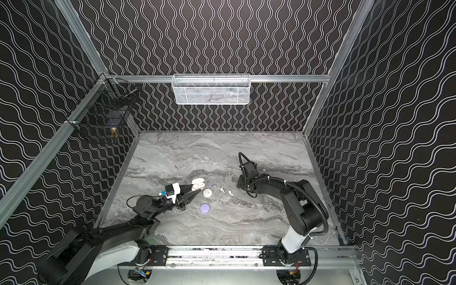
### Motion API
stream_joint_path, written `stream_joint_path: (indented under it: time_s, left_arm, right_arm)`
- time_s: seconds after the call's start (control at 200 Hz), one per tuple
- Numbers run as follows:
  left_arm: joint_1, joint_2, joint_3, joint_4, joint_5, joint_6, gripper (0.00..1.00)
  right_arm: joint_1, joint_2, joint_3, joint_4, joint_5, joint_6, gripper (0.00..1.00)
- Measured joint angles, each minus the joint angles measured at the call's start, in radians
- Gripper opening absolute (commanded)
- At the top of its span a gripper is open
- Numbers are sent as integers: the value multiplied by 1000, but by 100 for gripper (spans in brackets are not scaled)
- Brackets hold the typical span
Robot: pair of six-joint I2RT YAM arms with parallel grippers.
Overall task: Insert the wireless bluetooth earbuds into the charging case
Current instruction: 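Move the right gripper out over the table toward the second white earbud, then lower the right gripper and grasp the second white earbud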
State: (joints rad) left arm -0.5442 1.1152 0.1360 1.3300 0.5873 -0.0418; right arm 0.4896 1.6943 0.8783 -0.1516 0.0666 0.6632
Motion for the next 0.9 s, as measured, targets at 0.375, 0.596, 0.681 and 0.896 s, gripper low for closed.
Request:
stream_joint_path:
  time_s: [0.375, 0.596, 0.681, 0.896]
  left_arm:
    - [-1, -50, 0, -58, -3, 29, 0]
    - [-1, -56, 0, -67, -3, 30, 0]
    - [-1, -56, 0, -68, -3, 30, 0]
    - [-2, -67, 0, -72, -7, 35, 0]
  right_arm:
    - [3, 77, 93, -40, 39, -64, 48]
    - [24, 101, 117, -71, 116, -92, 41]
    - [34, 108, 119, -78, 143, -99, 39]
    - [53, 137, 162, -129, 201, -108, 34]
